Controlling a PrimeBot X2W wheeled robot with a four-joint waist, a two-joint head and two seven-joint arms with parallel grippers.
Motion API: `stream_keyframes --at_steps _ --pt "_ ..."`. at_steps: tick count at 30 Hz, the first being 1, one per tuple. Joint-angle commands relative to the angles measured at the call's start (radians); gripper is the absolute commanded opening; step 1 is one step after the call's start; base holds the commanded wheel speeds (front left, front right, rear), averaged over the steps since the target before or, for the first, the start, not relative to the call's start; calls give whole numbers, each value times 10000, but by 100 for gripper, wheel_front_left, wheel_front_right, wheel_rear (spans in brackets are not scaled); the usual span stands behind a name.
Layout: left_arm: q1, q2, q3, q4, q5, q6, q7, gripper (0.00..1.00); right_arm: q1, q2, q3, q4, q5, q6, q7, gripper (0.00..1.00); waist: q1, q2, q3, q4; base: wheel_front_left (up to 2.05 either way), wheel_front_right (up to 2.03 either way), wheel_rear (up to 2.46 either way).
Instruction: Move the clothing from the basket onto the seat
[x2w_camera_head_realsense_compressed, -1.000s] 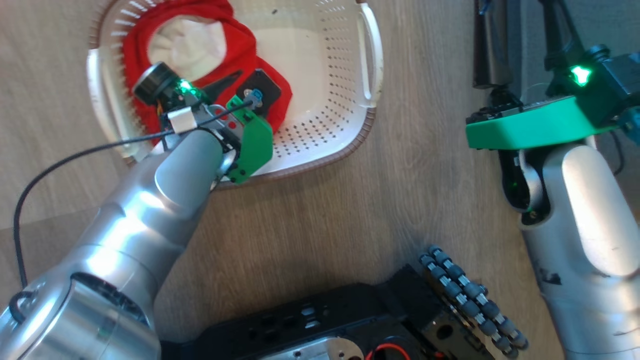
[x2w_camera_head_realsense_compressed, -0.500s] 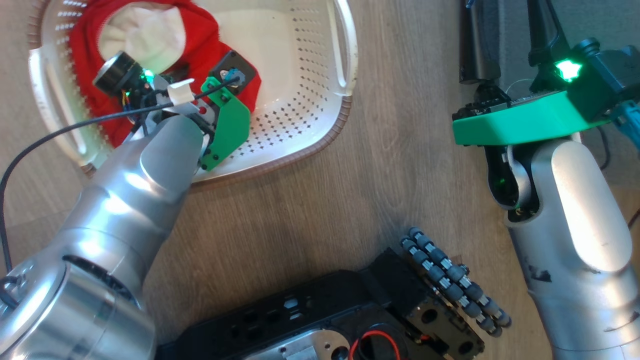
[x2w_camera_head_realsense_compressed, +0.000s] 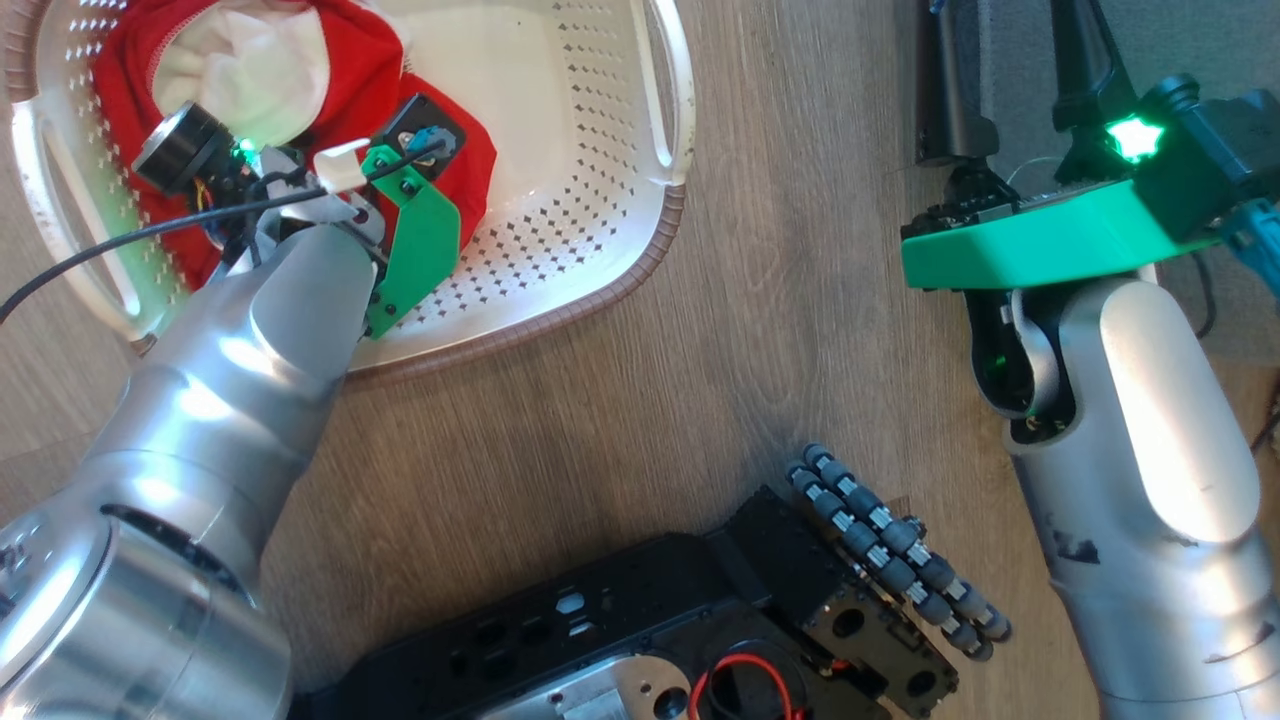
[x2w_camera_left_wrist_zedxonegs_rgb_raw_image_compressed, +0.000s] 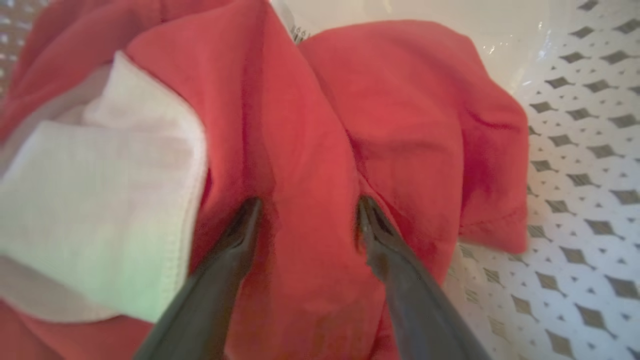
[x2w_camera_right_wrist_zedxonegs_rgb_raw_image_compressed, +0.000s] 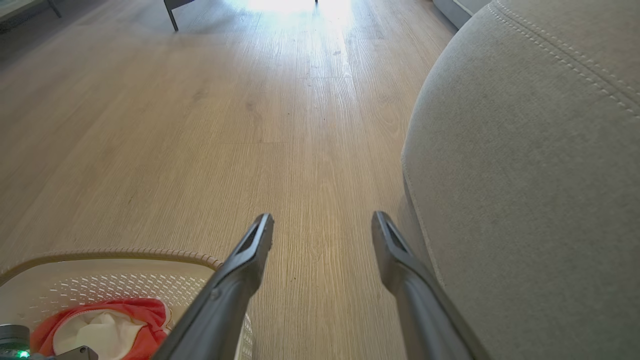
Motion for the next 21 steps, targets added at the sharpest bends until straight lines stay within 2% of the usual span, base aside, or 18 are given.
stream_keyframes --at_steps 1,2,3,14,21 --pt "22 59 117 -66 -84 22 -116 96 235 82 57 -235 87 69 -46 100 -1 0 -25 27 0 0 0" --pt "29 27 87 -70 -97 -30 -148 29 225 82 41 -224 83 69 -46 100 -1 0 -51 53 0 0 0" --pt "33 -9 59 -82 -109 -66 -194 0 215 83 21 -209 79 69 -46 100 -1 0 -78 83 0 0 0" --pt "677 -260 547 -498 -1134 -29 -1396 0 306 -85 -228 -103 -119 69 -46 100 -1 0 -1090 601 0 0 0" --pt "1367 -277 475 -1183 -1799 -267 -2200 0 524 -462 -338 30 -217 69 -46 100 -1 0 -2227 1184 0 0 0"
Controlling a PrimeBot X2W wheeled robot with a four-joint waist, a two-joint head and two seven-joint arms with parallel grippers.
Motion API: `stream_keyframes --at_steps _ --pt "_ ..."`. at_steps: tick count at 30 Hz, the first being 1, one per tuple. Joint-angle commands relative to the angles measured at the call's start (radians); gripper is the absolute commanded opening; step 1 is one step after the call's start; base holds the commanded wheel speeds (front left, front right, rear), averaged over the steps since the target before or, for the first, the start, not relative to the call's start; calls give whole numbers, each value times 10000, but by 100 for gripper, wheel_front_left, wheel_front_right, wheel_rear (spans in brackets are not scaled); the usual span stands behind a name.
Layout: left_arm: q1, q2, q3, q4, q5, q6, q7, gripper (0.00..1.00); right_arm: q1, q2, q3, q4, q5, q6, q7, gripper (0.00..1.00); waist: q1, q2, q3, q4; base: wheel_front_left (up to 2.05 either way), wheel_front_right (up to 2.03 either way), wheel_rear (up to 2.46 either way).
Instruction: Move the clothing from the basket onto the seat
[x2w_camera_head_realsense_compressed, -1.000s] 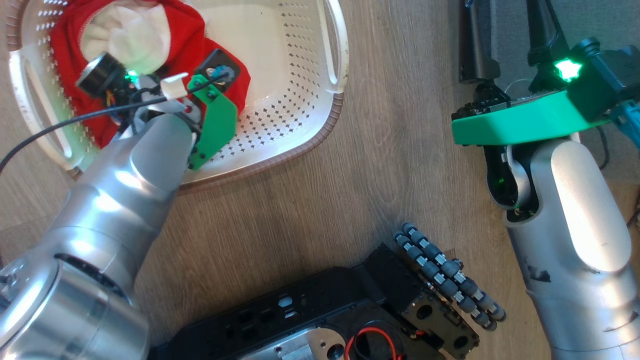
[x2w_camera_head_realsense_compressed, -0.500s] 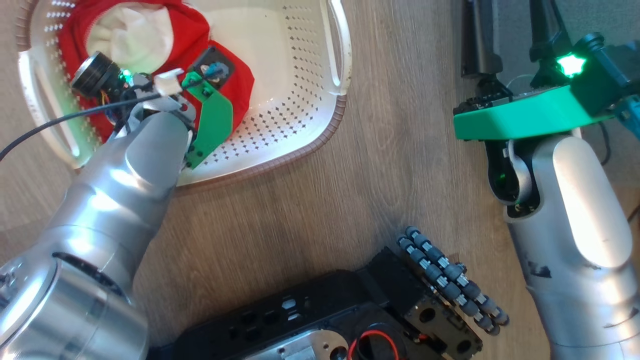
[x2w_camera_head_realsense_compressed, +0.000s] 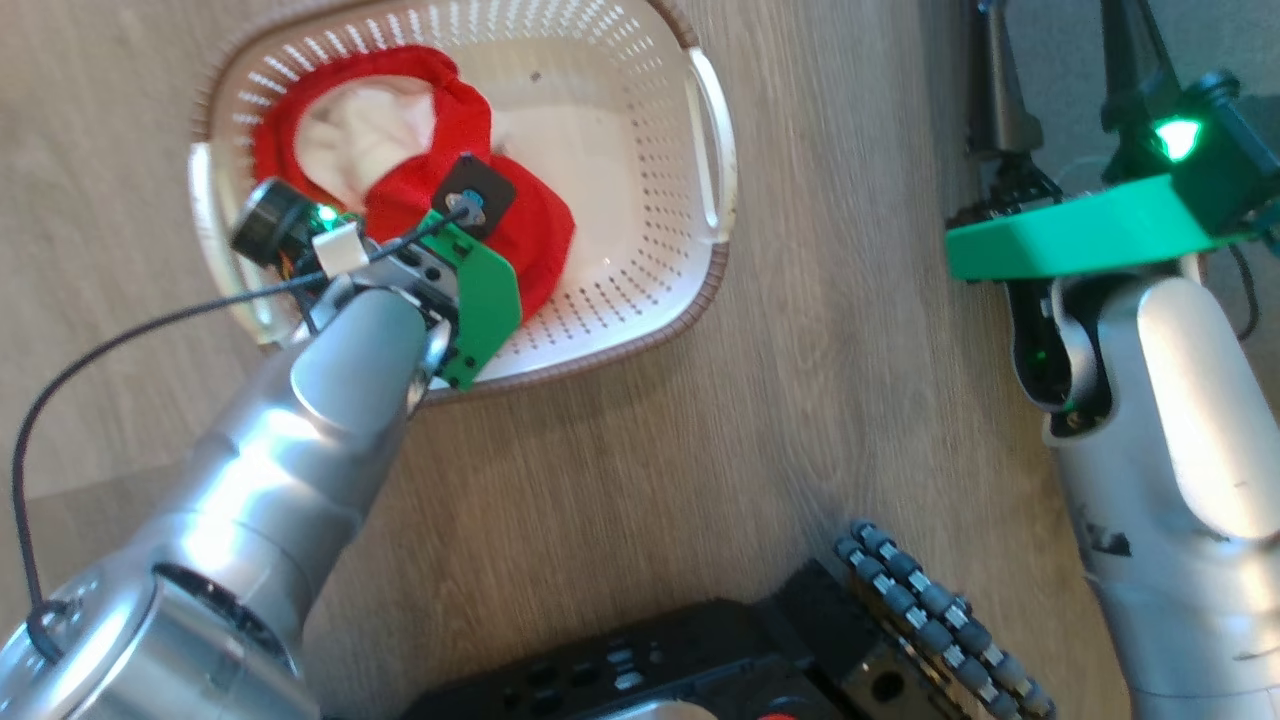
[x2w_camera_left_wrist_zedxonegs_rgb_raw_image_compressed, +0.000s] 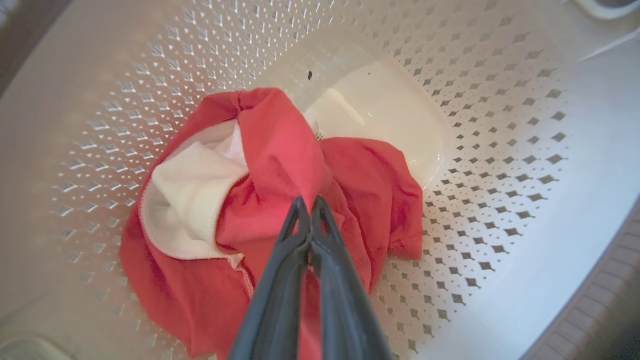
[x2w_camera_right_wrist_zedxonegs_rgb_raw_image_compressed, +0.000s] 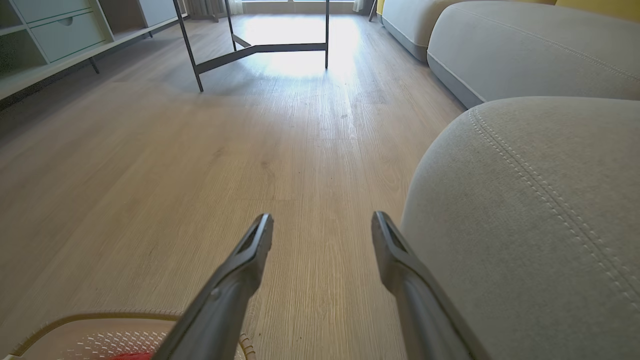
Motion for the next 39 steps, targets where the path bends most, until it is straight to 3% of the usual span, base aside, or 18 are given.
stream_keyframes --at_steps 1,11,25,32,39 --pt "318 0 126 -357 -227 -4 -177 0 568 -144 37 -208 -59 69 -46 100 0 -1 -651 437 0 0 0" --pt "1228 -2 -293 -1642 -1418 100 -1128 0 1002 -529 -7 49 -163 69 -46 100 0 -1 -2218 1217 0 0 0" --pt "2476 -2 -477 -3255 -3240 625 -2377 0 2376 -761 -90 724 -183 69 -46 100 0 -1 -4984 2134 0 0 0" --pt "3001 -2 377 -4632 -3096 795 -2417 0 3041 -736 7 969 -218 69 -46 100 0 -1 -6061 2372 0 0 0" --pt "3716 -3 1527 -6206 -2376 610 -2419 0 3621 -610 189 1277 -224 69 -46 100 0 -1 -7115 2496 0 0 0"
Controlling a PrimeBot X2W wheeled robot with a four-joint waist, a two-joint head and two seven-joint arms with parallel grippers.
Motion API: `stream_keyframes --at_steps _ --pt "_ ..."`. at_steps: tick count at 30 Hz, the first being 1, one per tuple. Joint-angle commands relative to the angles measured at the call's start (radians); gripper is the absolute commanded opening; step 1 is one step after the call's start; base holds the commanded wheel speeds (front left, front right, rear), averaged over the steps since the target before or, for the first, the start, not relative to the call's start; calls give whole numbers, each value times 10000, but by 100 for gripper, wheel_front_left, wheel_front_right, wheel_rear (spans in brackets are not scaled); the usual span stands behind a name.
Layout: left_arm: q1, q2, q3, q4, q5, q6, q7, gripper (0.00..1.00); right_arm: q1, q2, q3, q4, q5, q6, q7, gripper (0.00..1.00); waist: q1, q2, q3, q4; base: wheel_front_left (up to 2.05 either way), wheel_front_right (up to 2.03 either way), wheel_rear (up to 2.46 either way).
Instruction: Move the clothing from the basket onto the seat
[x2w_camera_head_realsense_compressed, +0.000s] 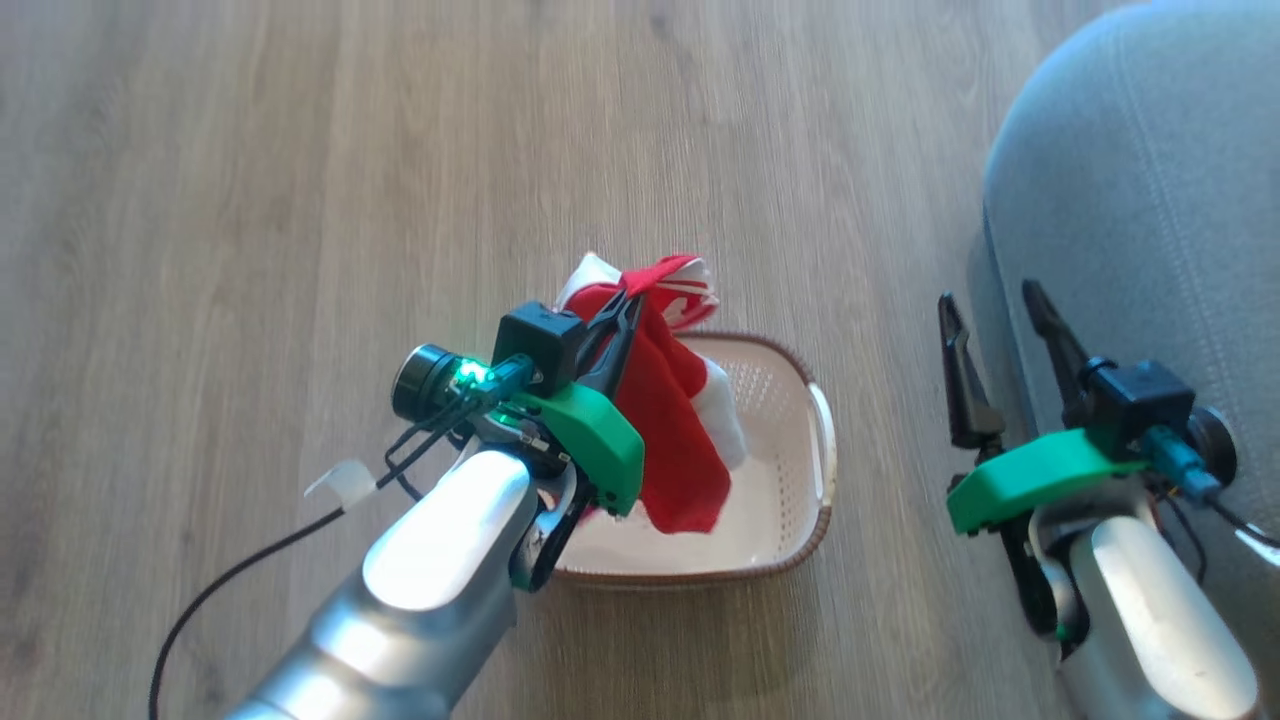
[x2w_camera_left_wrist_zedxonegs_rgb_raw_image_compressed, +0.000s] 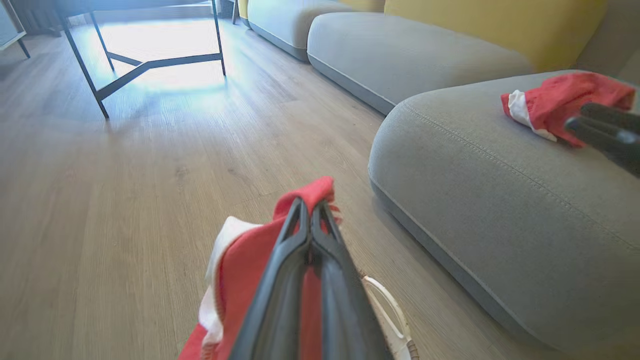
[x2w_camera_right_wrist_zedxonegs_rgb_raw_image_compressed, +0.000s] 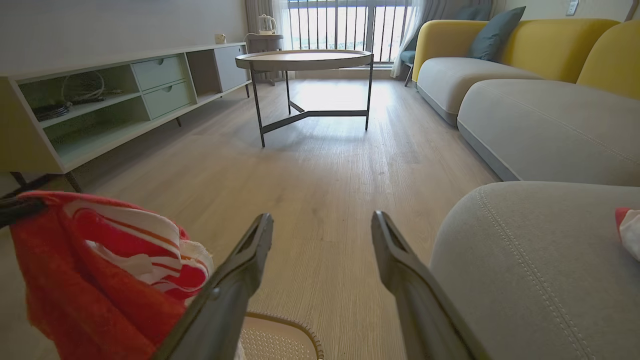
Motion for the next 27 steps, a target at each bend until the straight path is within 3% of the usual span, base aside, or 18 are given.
stream_keyframes --at_steps 1,10,27 --pt "-264 41 553 -599 175 -91 -120 0 76 44 213 -212 -50 69 -48 100 1 -1 -482 92 0 0 0" --pt "-407 41 1242 -1764 598 -326 -121 0 520 201 396 -96 -110 69 -48 100 1 -1 -1087 88 0 0 0" --pt "-2375 41 1137 -2339 592 -385 7 0 731 379 546 -68 -23 69 -48 100 1 -1 -1287 -15 0 0 0"
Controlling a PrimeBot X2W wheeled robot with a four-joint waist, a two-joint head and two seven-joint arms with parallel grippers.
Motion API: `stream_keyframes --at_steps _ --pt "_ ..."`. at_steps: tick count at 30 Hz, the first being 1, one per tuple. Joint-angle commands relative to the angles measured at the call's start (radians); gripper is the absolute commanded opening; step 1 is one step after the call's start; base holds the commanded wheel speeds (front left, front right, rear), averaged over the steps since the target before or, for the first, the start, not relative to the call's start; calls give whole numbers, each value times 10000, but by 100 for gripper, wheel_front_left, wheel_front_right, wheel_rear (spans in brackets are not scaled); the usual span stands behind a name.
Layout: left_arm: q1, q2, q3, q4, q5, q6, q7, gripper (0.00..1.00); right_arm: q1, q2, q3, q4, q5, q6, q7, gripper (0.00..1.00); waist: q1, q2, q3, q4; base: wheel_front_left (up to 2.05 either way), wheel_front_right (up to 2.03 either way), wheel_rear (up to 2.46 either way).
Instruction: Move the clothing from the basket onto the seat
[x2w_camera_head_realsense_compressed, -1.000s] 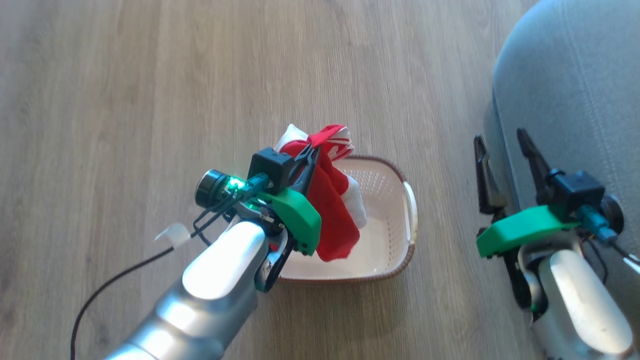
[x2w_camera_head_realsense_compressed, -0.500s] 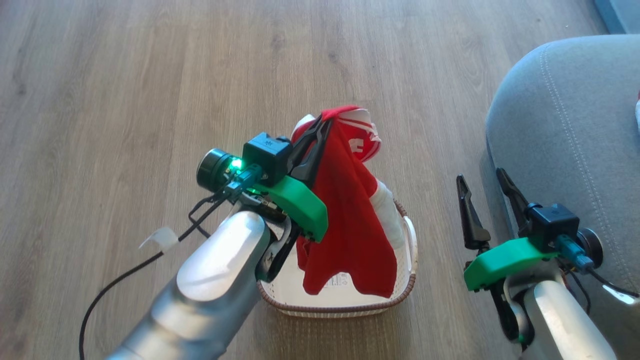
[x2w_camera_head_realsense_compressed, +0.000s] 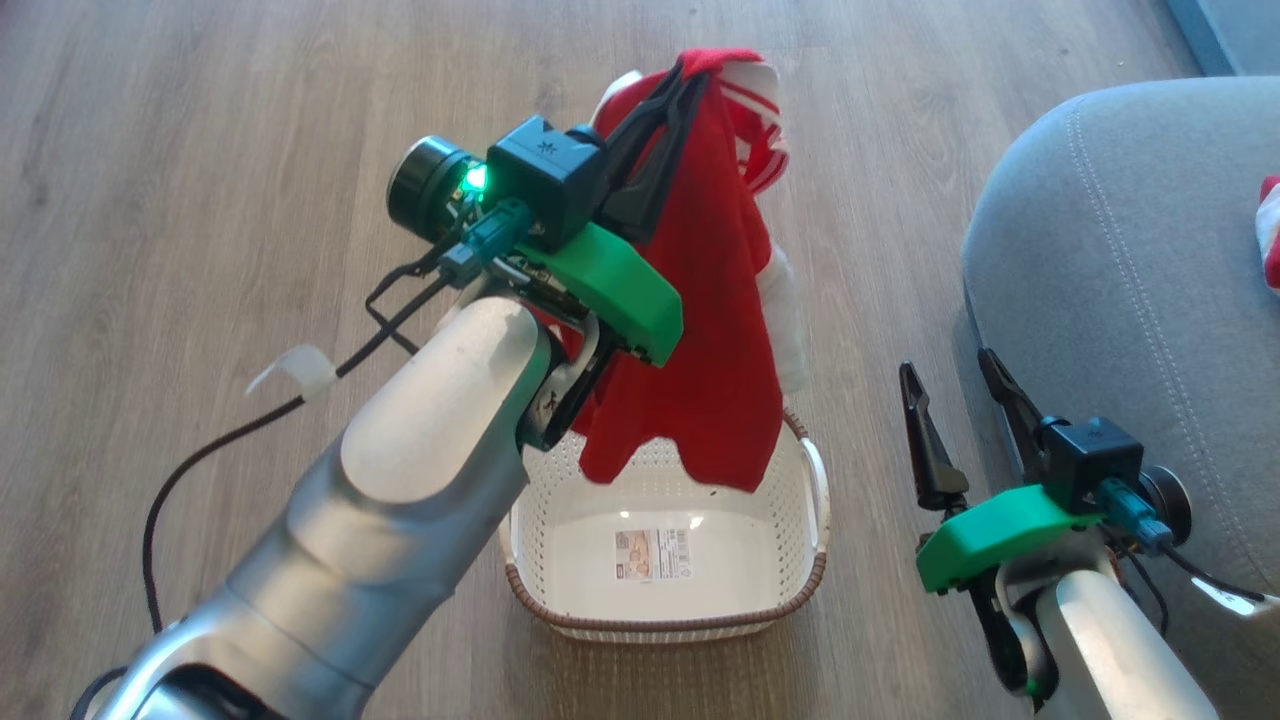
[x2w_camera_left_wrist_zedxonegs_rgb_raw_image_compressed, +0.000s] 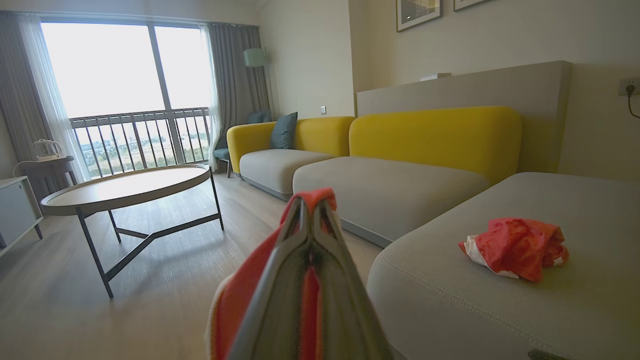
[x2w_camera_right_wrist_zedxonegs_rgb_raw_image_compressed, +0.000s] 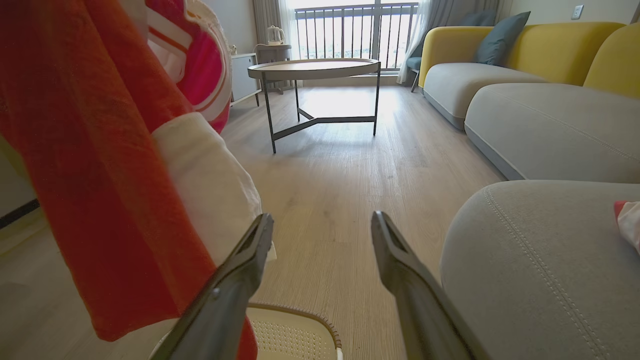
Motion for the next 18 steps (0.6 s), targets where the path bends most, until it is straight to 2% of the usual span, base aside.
stream_keyframes --at_steps 1,8,14,18 --pt "-665 64 332 -349 -48 13 -11 0 -38 62 199 -288 -21 69 -48 100 1 -1 16 -23 0 0 0" --pt "-911 64 276 -413 -146 98 -5 0 -361 60 581 -899 138 69 -48 100 1 -1 138 -122 0 0 0" --pt "-920 64 68 -530 -233 115 -23 0 -1049 -322 1740 -2010 468 69 -48 100 1 -1 225 -90 0 0 0" --pt "-934 64 -117 -609 -310 147 -36 0 -1742 -690 2512 -2287 574 69 -48 100 1 -1 278 -24 0 0 0"
